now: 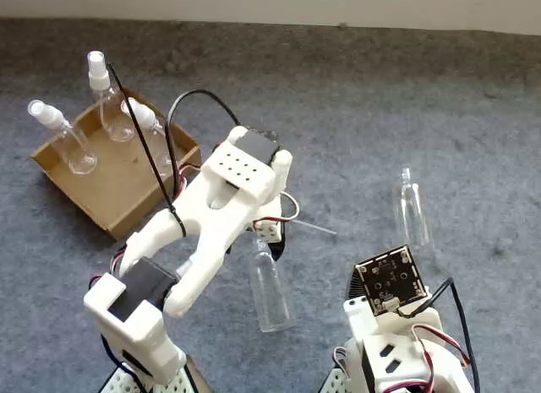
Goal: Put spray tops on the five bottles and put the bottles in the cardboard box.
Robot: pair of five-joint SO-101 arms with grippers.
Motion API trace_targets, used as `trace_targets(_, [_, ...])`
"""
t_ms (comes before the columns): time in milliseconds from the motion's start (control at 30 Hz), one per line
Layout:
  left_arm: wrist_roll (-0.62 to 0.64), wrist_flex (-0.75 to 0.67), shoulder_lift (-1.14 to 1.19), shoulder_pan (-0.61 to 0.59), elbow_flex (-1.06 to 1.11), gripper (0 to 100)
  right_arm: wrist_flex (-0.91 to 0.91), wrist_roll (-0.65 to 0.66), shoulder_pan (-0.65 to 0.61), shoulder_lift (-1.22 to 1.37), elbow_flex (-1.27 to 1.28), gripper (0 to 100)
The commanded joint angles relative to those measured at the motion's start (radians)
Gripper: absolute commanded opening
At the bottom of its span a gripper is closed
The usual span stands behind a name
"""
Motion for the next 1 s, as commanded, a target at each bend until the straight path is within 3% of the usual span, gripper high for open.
trace_targets(0, [0.092, -0.015, -0.035, 0.005, -0.002, 24, -0.013, 0.014, 0.012, -0.012, 0.001, 0.5])
trace_targets(267, [0.215, -0.02, -0.036, 0.145, 0.008, 24, -0.013, 0.014, 0.012, -0.012, 0.001, 0.5])
trace_targets(433, [0.212, -0.031, -0.042, 0.142, 0.044, 25, -0.013, 0.014, 0.012, -0.012, 0.001, 0.5])
trace_targets(633, [0.222, -0.032, -0.041, 0.142, 0.125, 49, -0.013, 0.014, 0.012, -0.012, 0.001, 0.5])
trace_targets(700, [0.288, -0.034, -0.036, 0.14, 0.143, 56, -0.013, 0.014, 0.012, -0.012, 0.001, 0.5])
trace_targets(833, [0.385, -0.04, -0.033, 0.139, 0.148, 60, -0.013, 0.014, 0.012, -0.012, 0.001, 0.5])
trace_targets(967, [0.427, -0.158, -0.033, 0.124, 0.188, 60, -0.013, 0.014, 0.012, -0.012, 0.001, 0.5])
